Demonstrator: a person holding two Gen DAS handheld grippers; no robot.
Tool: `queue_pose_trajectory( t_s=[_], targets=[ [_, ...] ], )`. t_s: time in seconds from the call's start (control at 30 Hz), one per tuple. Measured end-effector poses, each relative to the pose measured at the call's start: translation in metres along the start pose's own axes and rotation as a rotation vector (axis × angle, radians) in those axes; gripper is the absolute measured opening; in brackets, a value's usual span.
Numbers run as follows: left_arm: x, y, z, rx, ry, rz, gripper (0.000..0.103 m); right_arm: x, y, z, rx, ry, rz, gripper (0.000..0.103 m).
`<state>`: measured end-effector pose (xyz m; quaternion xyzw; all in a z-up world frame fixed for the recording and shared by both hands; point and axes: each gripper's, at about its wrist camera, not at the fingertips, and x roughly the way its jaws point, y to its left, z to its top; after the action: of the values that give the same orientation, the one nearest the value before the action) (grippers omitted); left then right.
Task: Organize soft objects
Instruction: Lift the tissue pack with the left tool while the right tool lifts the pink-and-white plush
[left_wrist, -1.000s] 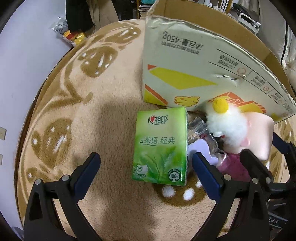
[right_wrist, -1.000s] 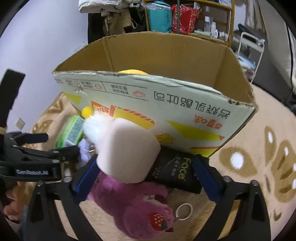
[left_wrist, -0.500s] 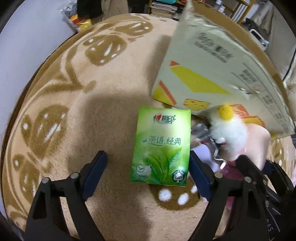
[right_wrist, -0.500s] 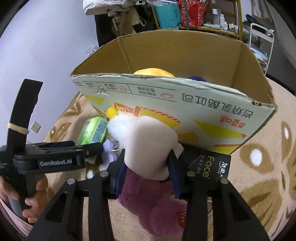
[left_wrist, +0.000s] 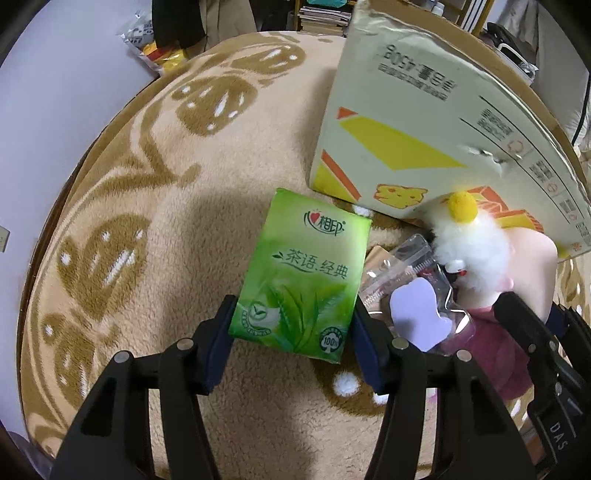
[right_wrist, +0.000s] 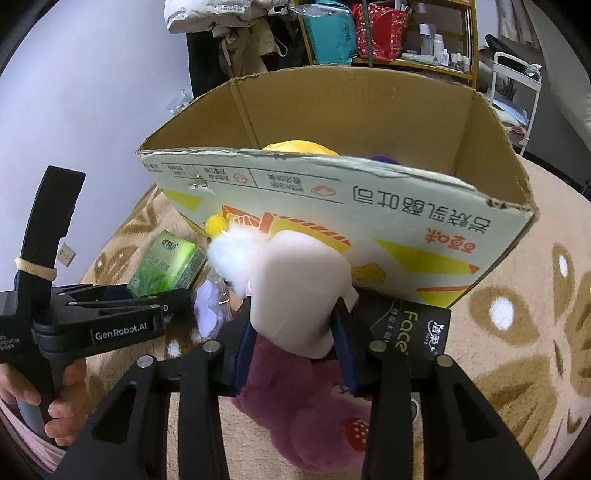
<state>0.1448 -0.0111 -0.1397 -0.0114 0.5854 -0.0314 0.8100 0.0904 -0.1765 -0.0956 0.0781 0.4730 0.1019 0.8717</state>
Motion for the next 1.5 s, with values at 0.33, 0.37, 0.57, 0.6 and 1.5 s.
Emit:
queue_pose_trajectory(
  t_s=[0.33, 0.37, 0.57, 0.6, 1.5],
  targets=[
    [-0.031, -0.009, -0.014, 0.052, -0.087, -0.033, 0.056, -0.019, -0.006, -0.004, 0.033, -0.033, -0.01, 0.035],
    [-0.035, -0.008, -0.014, 0.062, -0.101, -0.034, 0.056, -0.024, -0.007, -0.004, 0.04, -0.051, -0.019, 0.035],
    [-0.066, -0.005, -0.023, 0.077, -0.207, -0.002, 0.056, -0.044, -0.008, -0.002, 0.05, -0.116, -0.04, 0.035],
    [-0.073, -0.003, -0.025, 0.074, -0.224, -0.005, 0.056, -0.046, -0.007, -0.002, 0.048, -0.124, -0.047, 0.035],
    [-0.176, -0.026, -0.045, 0.171, -0.645, -0.04, 0.056, -0.143, -0.006, 0.022, 0.019, -0.435, -0.058, 0.035]
  ],
)
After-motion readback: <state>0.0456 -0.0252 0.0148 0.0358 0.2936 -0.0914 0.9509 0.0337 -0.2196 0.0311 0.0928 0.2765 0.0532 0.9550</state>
